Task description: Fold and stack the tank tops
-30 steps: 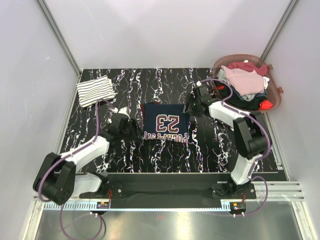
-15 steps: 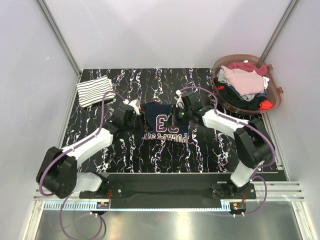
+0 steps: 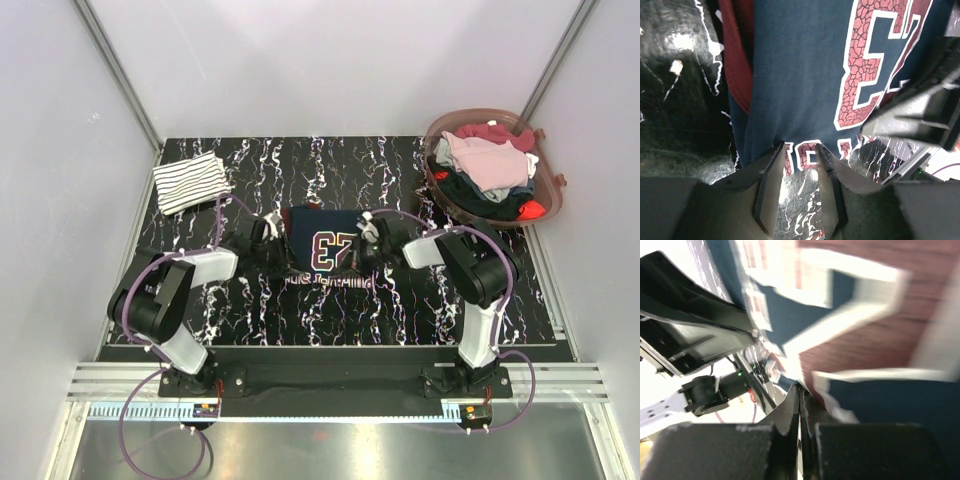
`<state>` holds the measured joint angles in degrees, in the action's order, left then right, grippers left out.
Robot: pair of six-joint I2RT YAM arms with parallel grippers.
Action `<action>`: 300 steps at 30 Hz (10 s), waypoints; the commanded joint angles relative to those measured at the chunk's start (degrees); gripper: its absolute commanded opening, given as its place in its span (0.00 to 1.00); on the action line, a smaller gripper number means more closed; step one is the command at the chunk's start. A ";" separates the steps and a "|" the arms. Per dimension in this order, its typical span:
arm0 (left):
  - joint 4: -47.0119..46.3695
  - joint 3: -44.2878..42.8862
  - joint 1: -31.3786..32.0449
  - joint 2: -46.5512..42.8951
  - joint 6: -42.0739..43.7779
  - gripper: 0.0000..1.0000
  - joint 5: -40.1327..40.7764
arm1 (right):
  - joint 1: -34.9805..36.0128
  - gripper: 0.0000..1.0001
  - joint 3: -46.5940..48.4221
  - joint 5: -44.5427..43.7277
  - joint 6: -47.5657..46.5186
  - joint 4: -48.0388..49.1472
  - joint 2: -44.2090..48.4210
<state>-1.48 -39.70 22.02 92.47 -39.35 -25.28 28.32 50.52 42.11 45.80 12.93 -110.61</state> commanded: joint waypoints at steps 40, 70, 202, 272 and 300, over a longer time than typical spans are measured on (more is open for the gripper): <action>47.43 -84.02 -12.44 37.59 18.61 0.66 60.60 | -8.72 0.52 -10.09 -8.80 -10.82 -2.82 23.86; 57.29 -87.22 -16.31 50.01 20.81 0.45 54.90 | -8.63 0.54 -11.06 -7.92 -10.38 -1.59 25.53; 7.55 -9.97 -27.12 5.45 5.17 0.18 18.52 | 12.47 0.17 78.85 -21.37 -17.15 -52.22 -36.43; 11.93 -30.16 5.93 9.13 -0.56 0.00 23.43 | -1.86 0.04 23.75 -40.97 -16.79 -40.27 8.31; 2.10 -20.42 1.09 8.61 -0.90 0.61 13.51 | -9.76 0.80 2.58 -36.50 -14.16 -27.09 26.32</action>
<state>6.33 -60.99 23.38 99.98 -39.16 -7.55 20.78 55.53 2.07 30.59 -19.22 -86.26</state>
